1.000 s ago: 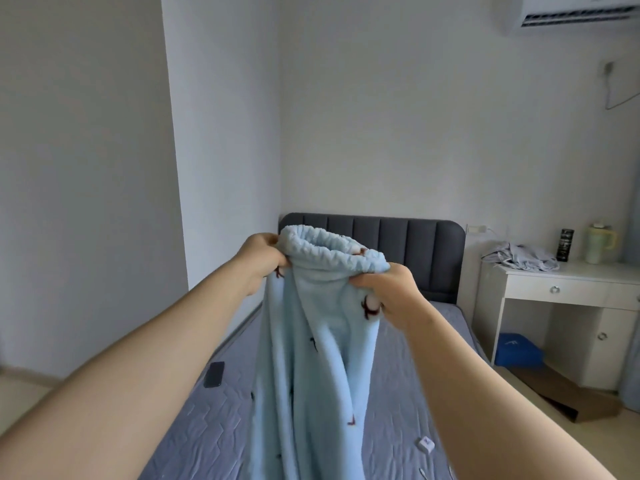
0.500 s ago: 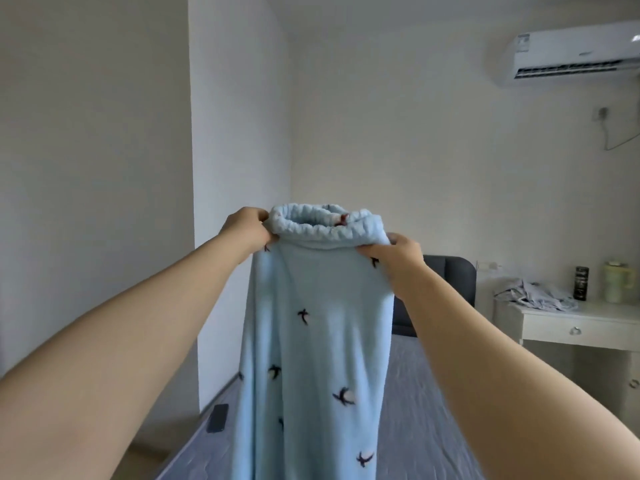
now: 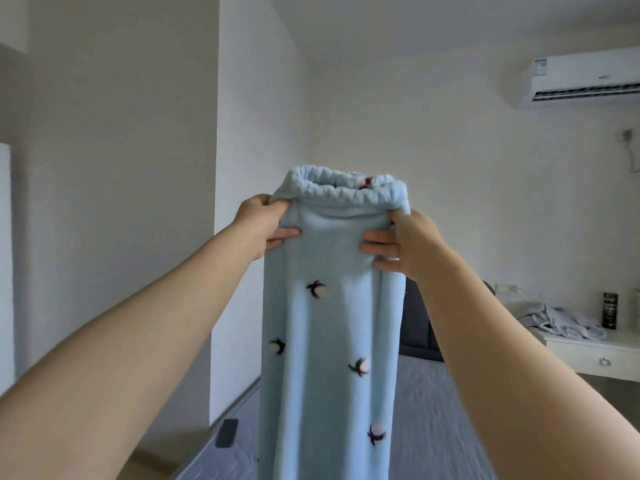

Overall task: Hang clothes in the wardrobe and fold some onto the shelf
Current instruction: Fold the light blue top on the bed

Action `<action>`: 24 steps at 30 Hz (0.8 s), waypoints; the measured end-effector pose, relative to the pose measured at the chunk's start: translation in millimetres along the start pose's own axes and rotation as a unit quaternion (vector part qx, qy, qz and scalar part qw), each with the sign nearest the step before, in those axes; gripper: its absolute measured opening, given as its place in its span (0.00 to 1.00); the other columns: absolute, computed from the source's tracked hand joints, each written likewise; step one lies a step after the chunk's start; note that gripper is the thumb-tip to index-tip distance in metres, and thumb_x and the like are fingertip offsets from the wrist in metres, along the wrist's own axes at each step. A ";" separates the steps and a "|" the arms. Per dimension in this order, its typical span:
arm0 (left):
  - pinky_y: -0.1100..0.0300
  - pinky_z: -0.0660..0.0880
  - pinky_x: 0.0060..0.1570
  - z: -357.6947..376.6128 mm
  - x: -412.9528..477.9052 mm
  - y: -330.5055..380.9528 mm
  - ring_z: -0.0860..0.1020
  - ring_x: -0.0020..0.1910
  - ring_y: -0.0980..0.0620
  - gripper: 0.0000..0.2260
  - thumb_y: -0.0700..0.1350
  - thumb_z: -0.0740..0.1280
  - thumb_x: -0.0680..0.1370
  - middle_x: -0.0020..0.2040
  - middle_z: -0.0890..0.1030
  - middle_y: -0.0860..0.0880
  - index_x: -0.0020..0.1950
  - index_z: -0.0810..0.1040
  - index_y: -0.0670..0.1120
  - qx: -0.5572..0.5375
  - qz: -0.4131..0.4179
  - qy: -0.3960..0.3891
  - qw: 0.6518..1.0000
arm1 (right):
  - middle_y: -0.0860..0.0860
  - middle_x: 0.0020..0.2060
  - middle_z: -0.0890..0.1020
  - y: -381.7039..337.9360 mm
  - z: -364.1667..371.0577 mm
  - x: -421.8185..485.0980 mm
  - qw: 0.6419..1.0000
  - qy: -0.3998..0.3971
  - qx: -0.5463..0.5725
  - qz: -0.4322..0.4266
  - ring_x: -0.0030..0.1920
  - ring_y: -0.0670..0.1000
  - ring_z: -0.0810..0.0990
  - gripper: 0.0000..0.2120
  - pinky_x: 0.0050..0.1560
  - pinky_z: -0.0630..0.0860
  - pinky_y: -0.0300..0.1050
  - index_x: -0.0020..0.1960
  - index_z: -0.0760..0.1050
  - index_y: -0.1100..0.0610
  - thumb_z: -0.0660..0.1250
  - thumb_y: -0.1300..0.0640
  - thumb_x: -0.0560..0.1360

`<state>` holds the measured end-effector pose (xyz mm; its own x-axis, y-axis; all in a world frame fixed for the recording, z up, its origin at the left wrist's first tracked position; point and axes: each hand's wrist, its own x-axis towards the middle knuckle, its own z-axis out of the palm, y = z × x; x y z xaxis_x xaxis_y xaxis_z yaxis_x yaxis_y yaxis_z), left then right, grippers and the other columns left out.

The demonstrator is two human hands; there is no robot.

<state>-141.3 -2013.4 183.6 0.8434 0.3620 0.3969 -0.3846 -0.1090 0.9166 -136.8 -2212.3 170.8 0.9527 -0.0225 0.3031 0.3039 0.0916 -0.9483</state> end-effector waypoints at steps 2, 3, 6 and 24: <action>0.66 0.74 0.27 -0.4 -3.2 4.2 0.78 0.22 0.57 0.09 0.55 0.67 0.74 0.36 0.79 0.54 0.41 0.73 0.52 -0.040 0.031 0.036 0.998 | 0.50 0.24 0.81 -2.5 0.7 -4.9 0.999 0.000 0.020 -0.032 0.27 0.51 0.83 0.10 0.37 0.79 0.45 0.44 0.69 0.47 0.51 0.55 0.79; 0.67 0.74 0.25 -0.4 -4.9 5.9 0.77 0.21 0.58 0.09 0.55 0.68 0.74 0.36 0.78 0.54 0.40 0.74 0.52 -0.056 0.039 0.047 0.997 | 0.49 0.23 0.80 -2.2 1.5 -6.3 0.998 0.008 0.032 -0.046 0.26 0.50 0.82 0.10 0.32 0.78 0.41 0.44 0.70 0.48 0.52 0.55 0.79; 0.68 0.72 0.23 0.2 -8.2 4.6 0.74 0.18 0.59 0.10 0.56 0.68 0.73 0.36 0.76 0.52 0.40 0.74 0.51 -0.078 0.023 0.057 0.995 | 0.48 0.17 0.76 3.4 4.0 -6.3 0.995 0.031 0.076 -0.053 0.19 0.47 0.77 0.09 0.20 0.68 0.31 0.42 0.71 0.51 0.55 0.57 0.78; 0.58 0.77 0.31 -29.5 94.6 -185.1 0.79 0.30 0.48 0.09 0.54 0.57 0.80 0.44 0.79 0.48 0.52 0.72 0.50 0.045 -0.204 -0.154 0.966 | 0.58 0.46 0.81 159.8 84.8 90.3 0.983 0.013 -0.137 0.124 0.34 0.51 0.76 0.07 0.35 0.71 0.37 0.52 0.66 0.55 0.50 0.56 0.79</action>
<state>-1.4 -1931.7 50.1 0.9948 0.1005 -0.0150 0.0251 -0.0998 0.9947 -2.7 -2115.3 54.6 0.9965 -0.0580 0.0607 0.0497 -0.1742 -0.9835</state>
